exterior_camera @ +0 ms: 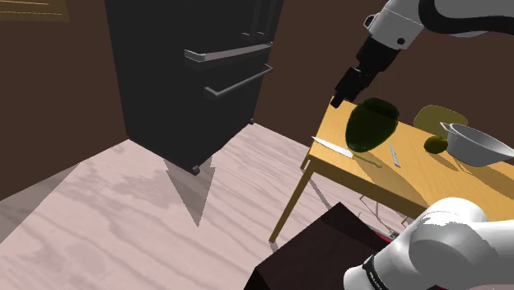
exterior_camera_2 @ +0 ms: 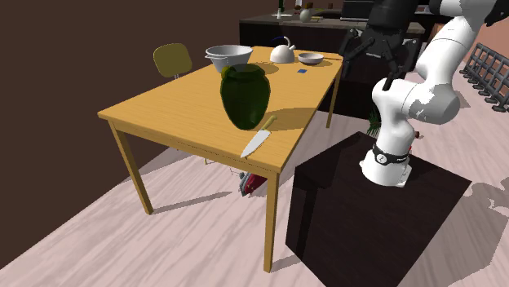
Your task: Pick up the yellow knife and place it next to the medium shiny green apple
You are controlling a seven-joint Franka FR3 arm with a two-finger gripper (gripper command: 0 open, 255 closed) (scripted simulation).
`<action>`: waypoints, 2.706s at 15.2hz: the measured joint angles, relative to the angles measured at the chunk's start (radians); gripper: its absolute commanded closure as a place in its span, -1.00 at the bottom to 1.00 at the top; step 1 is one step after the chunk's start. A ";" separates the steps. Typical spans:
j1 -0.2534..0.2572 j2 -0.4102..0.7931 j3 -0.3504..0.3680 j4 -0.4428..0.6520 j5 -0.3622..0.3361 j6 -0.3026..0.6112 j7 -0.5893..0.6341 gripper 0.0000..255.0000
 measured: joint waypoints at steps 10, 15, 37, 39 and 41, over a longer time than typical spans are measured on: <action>-0.036 -0.104 -0.155 -0.197 -0.111 0.076 -0.222 -1.00; -0.070 -0.109 -0.265 -0.285 -0.198 0.155 -0.361 -1.00; -0.053 0.204 -0.895 -0.193 -0.444 0.609 -1.030 -1.00; -0.001 0.270 -0.953 -0.169 -0.436 0.618 -1.048 -1.00; 0.031 0.373 -1.000 -0.198 -0.437 0.666 -1.053 -1.00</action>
